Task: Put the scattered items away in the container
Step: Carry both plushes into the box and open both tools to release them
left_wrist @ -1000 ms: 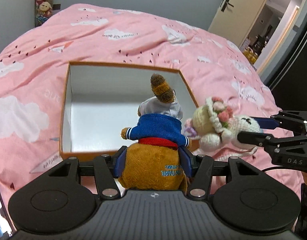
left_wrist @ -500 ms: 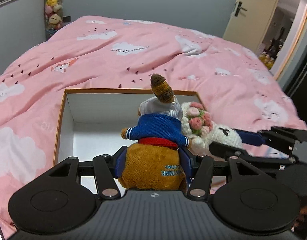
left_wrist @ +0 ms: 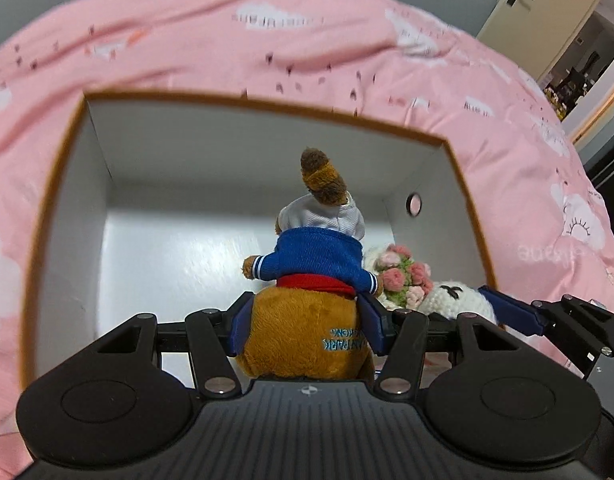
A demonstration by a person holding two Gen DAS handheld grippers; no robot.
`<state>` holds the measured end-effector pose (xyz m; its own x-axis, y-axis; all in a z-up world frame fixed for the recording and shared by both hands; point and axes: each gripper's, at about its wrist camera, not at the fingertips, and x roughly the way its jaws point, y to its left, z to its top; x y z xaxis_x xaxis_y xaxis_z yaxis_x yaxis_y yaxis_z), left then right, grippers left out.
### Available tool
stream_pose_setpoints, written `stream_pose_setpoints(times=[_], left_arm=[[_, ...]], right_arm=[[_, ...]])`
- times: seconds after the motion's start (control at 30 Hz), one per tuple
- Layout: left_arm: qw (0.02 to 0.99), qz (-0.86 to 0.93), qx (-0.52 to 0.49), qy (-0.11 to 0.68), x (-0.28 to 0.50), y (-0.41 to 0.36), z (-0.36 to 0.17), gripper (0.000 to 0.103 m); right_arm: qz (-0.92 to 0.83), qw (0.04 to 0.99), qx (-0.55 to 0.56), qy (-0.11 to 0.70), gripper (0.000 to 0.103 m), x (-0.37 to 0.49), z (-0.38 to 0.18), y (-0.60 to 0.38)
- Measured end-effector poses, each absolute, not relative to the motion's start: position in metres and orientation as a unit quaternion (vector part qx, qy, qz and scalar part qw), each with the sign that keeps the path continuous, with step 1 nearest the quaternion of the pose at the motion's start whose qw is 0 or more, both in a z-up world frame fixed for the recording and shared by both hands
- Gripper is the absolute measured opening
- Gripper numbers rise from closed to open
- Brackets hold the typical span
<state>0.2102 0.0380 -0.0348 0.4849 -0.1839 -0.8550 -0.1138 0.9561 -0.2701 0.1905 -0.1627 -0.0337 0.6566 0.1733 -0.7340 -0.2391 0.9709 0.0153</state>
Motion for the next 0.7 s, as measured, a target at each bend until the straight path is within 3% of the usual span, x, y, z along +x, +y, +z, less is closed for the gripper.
stream_pose_setpoints(times=[0.7], left_arm=[[0.812,-0.054,-0.185,0.550,0.219,0.049,-0.061,0.069]], right_arm=[[0.151,0.878,0.005,0.454,0.054,0.185,-0.037,-0.177]])
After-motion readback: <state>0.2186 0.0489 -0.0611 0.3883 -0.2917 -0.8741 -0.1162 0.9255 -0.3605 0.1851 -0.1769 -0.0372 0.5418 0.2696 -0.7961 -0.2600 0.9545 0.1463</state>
